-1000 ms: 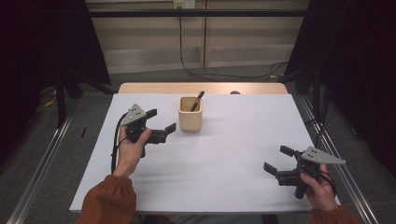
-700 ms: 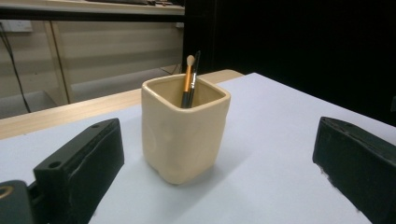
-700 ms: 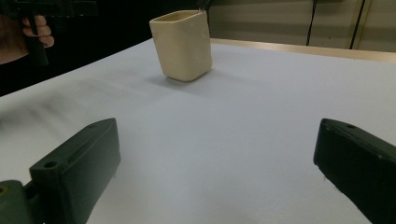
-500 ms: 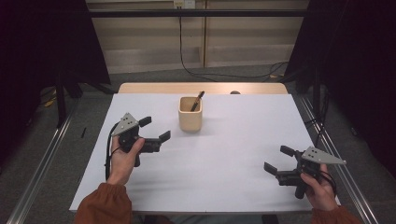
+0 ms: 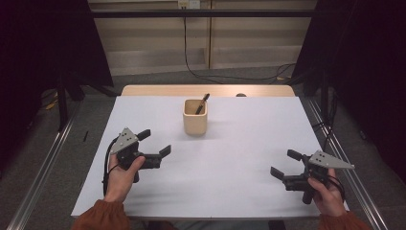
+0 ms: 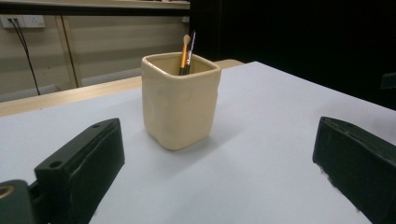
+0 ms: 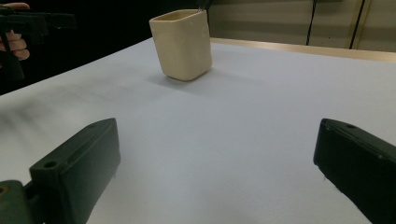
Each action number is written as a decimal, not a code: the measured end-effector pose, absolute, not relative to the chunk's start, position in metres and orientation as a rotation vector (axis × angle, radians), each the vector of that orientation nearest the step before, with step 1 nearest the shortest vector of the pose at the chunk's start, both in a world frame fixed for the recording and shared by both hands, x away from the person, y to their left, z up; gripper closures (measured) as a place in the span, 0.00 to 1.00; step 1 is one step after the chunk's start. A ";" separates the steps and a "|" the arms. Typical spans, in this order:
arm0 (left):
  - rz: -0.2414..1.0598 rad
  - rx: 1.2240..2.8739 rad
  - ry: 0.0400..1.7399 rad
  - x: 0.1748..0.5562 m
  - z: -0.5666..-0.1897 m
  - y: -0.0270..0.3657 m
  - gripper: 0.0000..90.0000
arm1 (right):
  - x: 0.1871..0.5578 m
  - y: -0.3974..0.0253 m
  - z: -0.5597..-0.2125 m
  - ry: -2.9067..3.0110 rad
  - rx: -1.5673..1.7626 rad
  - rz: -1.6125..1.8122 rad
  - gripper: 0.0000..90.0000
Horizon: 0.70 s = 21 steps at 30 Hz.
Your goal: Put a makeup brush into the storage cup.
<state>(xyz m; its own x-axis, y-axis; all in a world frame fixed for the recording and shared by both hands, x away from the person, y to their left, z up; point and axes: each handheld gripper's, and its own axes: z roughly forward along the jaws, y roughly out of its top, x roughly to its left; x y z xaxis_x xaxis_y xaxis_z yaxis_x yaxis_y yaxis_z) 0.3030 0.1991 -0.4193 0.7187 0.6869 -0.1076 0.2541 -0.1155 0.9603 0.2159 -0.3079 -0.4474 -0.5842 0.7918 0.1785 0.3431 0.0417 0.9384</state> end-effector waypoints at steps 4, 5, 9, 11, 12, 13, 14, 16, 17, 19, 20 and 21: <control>0.425 1.687 0.759 0.297 -0.421 0.204 0.02 | 0.216 -0.308 -0.447 1.937 1.141 1.558 0.00; 0.426 1.690 0.757 0.295 -0.423 0.205 0.03 | 0.216 -0.308 -0.447 1.937 1.141 1.558 0.00; 0.425 1.691 0.776 0.291 -0.428 0.211 0.02 | 0.216 -0.308 -0.447 1.937 1.141 1.559 0.00; 0.427 1.693 0.786 0.288 -0.429 0.214 0.03 | 0.216 -0.308 -0.447 1.936 1.142 1.557 0.00; 0.428 1.690 0.791 0.286 -0.430 0.215 0.03 | 0.216 -0.308 -0.447 1.936 1.149 1.560 0.00; 0.425 1.692 0.795 0.283 -0.430 0.217 0.03 | 0.216 -0.308 -0.447 1.937 1.149 1.560 0.00; 0.433 1.692 0.796 0.280 -0.431 0.217 0.03 | 0.216 -0.308 -0.447 1.937 1.149 1.559 0.00; 0.444 1.708 0.793 0.276 -0.433 0.220 0.03 | 0.216 -0.307 -0.448 1.937 1.149 1.560 0.00; 0.445 1.704 0.798 0.274 -0.434 0.221 0.03 | 0.216 -0.307 -0.448 1.937 1.149 1.559 0.00; 0.438 1.698 0.805 0.270 -0.434 0.223 0.03 | 0.216 -0.307 -0.448 1.938 1.148 1.558 0.00; 0.445 1.696 0.807 0.268 -0.435 0.224 0.03 | 0.216 -0.307 -0.448 1.938 1.148 1.558 0.00; 0.446 1.701 0.805 0.266 -0.435 0.225 0.03 | 0.216 -0.307 -0.448 1.938 1.150 1.557 0.00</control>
